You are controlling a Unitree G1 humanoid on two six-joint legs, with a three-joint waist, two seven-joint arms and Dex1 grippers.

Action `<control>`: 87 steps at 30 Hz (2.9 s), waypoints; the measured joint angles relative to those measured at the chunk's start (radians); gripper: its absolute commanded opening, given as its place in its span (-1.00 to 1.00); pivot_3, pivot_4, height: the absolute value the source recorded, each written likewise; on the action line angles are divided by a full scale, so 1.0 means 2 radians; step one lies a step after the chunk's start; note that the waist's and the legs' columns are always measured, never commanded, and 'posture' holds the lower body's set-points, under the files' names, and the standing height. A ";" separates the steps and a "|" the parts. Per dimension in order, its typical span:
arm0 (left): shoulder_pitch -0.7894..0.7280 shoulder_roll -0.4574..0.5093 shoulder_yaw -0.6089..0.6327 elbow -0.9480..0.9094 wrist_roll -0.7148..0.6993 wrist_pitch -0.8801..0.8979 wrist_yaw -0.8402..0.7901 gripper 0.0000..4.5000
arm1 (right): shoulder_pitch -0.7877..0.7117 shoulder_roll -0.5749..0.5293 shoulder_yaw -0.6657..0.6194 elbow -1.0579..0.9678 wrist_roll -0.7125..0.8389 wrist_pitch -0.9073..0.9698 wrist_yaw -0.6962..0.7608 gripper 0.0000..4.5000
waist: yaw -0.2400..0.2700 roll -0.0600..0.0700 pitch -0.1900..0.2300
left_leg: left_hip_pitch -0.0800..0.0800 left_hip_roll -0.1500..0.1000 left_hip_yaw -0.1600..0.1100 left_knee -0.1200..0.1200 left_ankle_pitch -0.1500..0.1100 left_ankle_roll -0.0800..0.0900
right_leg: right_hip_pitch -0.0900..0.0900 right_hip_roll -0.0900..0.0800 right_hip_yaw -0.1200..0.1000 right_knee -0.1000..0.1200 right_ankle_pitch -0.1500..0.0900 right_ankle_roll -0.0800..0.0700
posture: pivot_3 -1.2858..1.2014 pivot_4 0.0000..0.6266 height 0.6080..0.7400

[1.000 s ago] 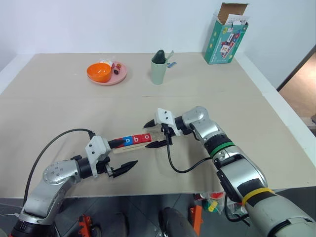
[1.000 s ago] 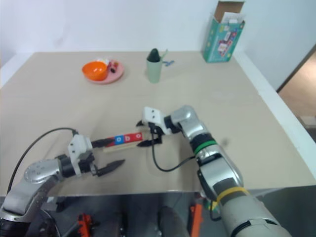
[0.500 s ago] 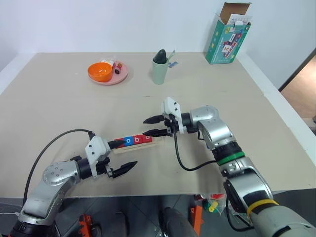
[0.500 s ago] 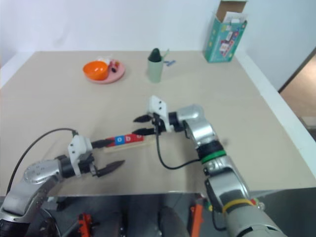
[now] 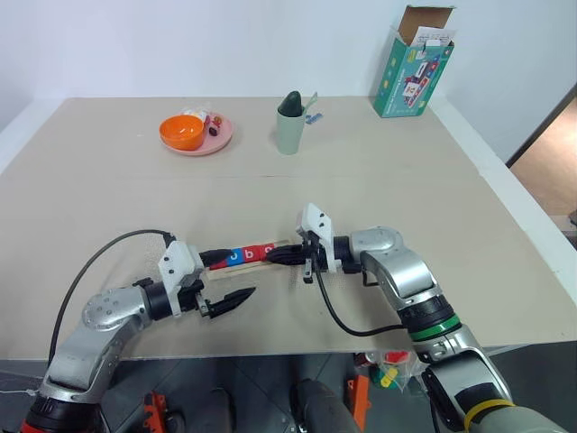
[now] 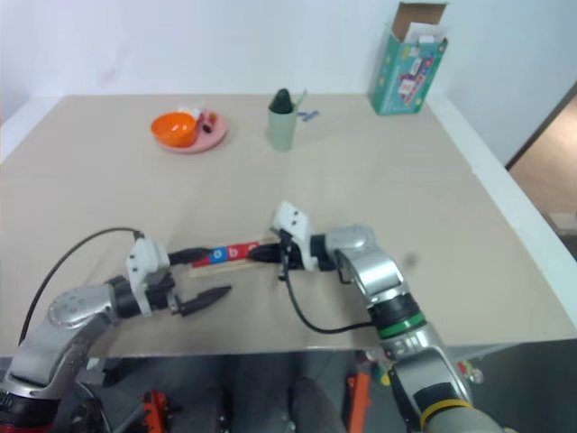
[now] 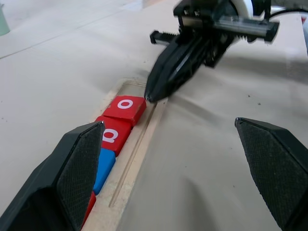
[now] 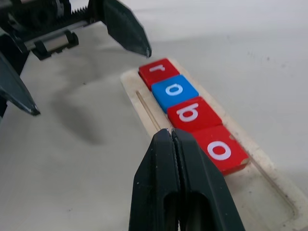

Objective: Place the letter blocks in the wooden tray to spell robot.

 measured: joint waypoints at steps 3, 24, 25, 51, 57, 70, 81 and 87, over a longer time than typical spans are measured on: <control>0.000 0.000 0.001 0.000 -0.001 0.000 0.001 1.00 | -0.003 0.000 0.002 0.015 -0.006 -0.008 -0.002 -1.00 | 0.000 0.000 0.000 | 0.000 0.000 0.000 0.000 0.000 0.000 | 0.000 0.000 0.000 0.000 0.000 0.000 | 0.03 -0.52 1.00; 0.008 0.001 0.001 -0.002 0.002 0.000 0.004 1.00 | -0.028 0.005 0.012 0.076 -0.022 -0.058 -0.001 -1.00 | 0.000 0.000 0.000 | 0.000 0.000 0.000 0.000 0.000 0.000 | 0.000 0.000 0.000 0.000 0.000 0.000 | 0.03 -0.52 1.00; 0.008 0.001 0.001 -0.002 0.003 0.000 0.003 1.00 | -0.028 0.004 0.012 0.075 -0.021 -0.057 0.000 -0.89 | 0.000 0.000 0.000 | 0.000 0.000 0.000 0.000 0.000 0.000 | 0.000 0.000 0.000 0.000 0.000 0.000 | 0.03 -0.52 1.00; -0.035 0.019 -0.025 -0.013 0.003 0.000 -0.036 1.00 | 0.267 0.059 -0.216 -0.383 -0.010 0.175 -0.448 0.97 | -0.001 0.000 0.000 | 0.000 0.000 0.001 -0.001 0.000 -0.001 | -0.001 0.000 0.002 0.000 -0.001 0.000 | 0.03 -0.52 1.00; -0.043 0.019 -0.031 -0.007 0.004 0.000 -0.046 1.00 | 0.313 0.083 -0.188 -0.399 -0.048 0.177 -0.507 0.97 | -0.001 0.000 0.000 | 0.000 -0.001 0.002 -0.001 0.002 -0.003 | -0.001 -0.001 0.003 0.000 -0.001 -0.001 | 0.03 -0.52 1.00; -0.053 0.019 -0.040 -0.002 0.006 0.000 -0.047 1.00 | 0.299 0.108 -0.216 -0.324 -0.032 0.170 -0.518 0.59 | -0.001 0.000 0.000 | 0.000 -0.001 0.001 -0.001 0.001 -0.003 | -0.001 0.000 0.003 0.000 0.000 0.001 | 0.03 -0.52 1.00; -0.049 0.019 -0.040 -0.002 0.008 0.000 -0.046 1.00 | 0.321 0.096 -0.177 -0.351 -0.034 0.175 -0.512 -0.45 | -0.001 0.000 -0.001 | 0.000 -0.001 0.001 -0.001 0.001 -0.003 | -0.001 0.000 0.003 0.000 -0.001 0.000 | 0.03 -0.52 1.00; -0.045 0.018 -0.040 -0.003 0.010 -0.001 -0.045 1.00 | 0.240 0.102 -0.133 -0.334 -0.036 0.192 -0.511 -0.45 | -0.002 0.000 -0.001 | 0.000 0.000 0.001 -0.001 0.002 -0.003 | -0.001 0.000 0.003 0.000 0.000 -0.001 | 0.03 -0.52 1.00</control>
